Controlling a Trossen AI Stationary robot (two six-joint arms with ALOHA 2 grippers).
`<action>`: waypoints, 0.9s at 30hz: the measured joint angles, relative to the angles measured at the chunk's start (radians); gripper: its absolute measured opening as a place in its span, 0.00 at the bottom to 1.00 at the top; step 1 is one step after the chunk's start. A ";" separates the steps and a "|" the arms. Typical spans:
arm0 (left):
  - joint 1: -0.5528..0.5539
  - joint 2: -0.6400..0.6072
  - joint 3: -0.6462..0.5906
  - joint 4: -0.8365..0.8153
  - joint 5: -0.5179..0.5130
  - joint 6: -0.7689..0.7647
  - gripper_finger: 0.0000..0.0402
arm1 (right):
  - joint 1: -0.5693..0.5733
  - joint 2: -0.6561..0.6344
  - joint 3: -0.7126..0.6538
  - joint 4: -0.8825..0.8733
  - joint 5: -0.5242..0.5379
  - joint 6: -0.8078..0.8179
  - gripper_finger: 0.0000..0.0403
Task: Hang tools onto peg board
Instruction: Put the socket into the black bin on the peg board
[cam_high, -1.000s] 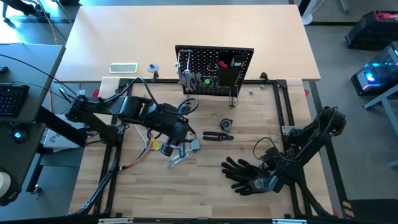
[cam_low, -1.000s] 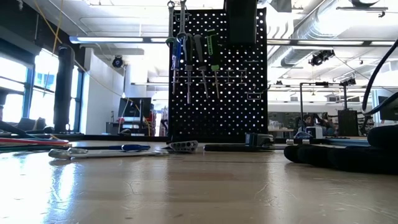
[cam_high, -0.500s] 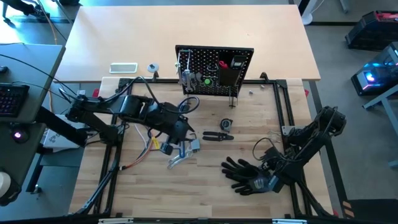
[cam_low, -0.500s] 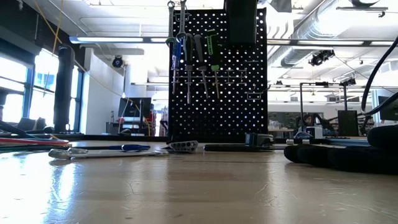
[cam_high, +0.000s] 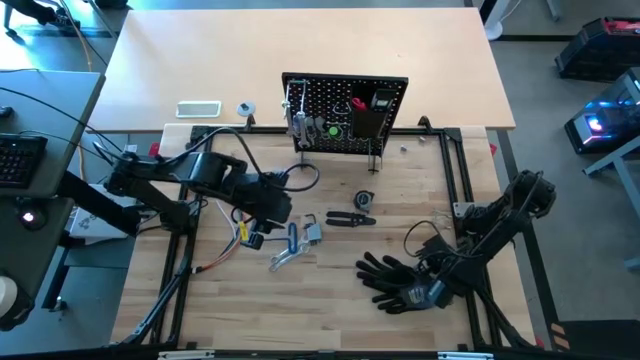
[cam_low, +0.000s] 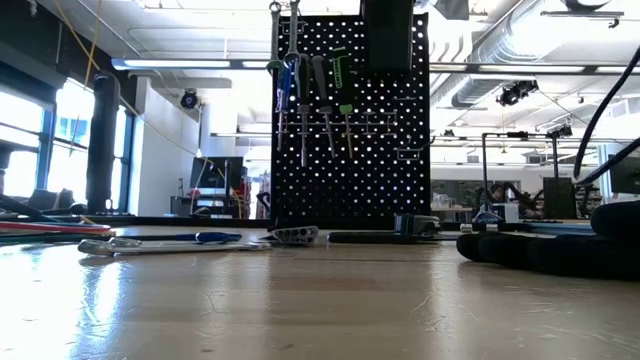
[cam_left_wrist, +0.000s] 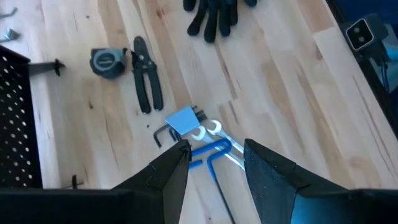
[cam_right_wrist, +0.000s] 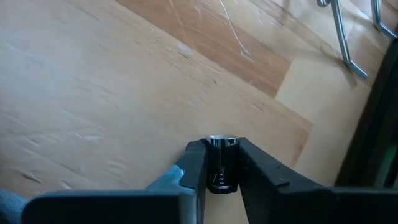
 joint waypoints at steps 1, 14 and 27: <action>-0.001 0.001 0.000 -0.003 0.000 -0.004 0.37 | -0.008 0.000 0.000 0.003 0.008 -0.009 0.13; -0.028 0.000 -0.176 0.159 0.003 -0.016 0.37 | -0.118 0.002 0.000 0.115 0.193 -0.113 0.15; -0.015 0.001 -0.605 0.852 0.003 -0.034 0.37 | -0.322 0.002 0.000 0.309 0.310 -0.373 0.14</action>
